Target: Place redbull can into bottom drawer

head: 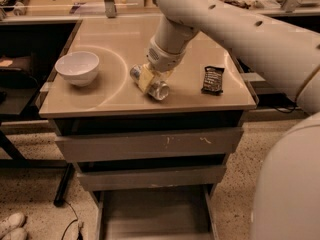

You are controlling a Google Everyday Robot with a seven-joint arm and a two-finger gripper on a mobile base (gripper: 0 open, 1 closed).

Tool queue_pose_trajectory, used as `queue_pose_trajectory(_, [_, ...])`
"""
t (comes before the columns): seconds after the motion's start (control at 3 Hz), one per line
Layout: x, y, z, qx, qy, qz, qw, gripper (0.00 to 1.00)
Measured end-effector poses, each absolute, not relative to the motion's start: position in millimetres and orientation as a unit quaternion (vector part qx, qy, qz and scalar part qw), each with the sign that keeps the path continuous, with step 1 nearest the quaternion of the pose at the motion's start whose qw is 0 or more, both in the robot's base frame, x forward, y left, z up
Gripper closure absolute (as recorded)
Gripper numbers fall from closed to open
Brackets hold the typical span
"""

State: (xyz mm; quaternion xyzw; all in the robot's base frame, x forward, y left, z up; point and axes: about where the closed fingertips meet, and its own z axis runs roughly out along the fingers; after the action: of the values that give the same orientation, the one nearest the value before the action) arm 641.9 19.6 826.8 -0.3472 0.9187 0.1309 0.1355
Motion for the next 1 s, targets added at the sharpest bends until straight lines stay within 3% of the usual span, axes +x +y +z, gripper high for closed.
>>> queue_pose_trajectory(1.0, [544.2, -29.3, 865.5, -0.319, 0.930, 0.154, 0.097, 1.00])
